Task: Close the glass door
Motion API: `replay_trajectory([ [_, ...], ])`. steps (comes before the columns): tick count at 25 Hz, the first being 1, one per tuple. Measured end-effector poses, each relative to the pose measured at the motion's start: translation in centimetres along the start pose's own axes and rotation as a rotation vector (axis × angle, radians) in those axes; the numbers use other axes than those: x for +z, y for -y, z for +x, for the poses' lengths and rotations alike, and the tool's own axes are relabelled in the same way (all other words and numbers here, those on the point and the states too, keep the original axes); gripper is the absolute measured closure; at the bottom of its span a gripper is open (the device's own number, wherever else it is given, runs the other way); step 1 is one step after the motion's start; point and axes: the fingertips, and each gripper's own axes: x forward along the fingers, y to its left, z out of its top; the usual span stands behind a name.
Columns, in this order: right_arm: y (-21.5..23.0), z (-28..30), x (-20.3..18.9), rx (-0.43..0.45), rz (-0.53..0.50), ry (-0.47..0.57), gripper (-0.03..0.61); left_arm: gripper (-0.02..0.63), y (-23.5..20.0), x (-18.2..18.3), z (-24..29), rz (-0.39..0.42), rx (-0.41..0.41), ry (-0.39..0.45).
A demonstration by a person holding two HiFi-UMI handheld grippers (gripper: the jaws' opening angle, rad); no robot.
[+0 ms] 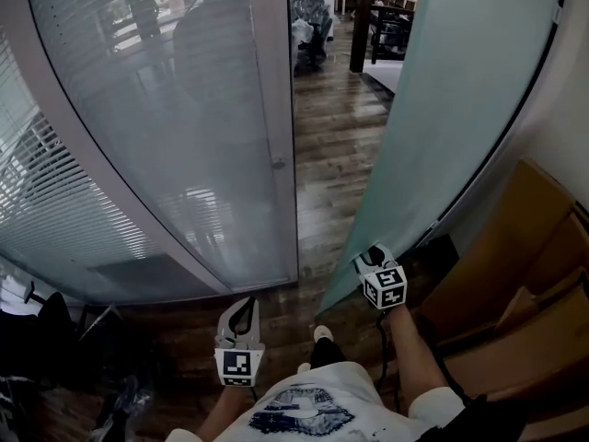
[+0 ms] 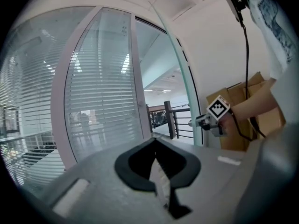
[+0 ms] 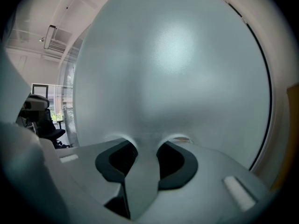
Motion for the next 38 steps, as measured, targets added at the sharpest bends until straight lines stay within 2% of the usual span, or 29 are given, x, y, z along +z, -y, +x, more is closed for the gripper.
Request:
replay_trajectory([
  [10,-0.5,4.2,-1.5,-0.012,0.007,0.005,0.451,0.614,-2.9,-3.0,1.5,0.004,0.056,-0.030],
  [22,0.2,7.8,2.2,-0.035,0.001,0.021,0.453,0.614,-4.6,-0.3,4.9,0.006,0.088,-0.064],
  [38,0.5,12.0,3.7,-0.051,-0.005,0.053,0.453,0.614,-5.9,-1.2,7.4,-0.018,0.124,-0.112],
])
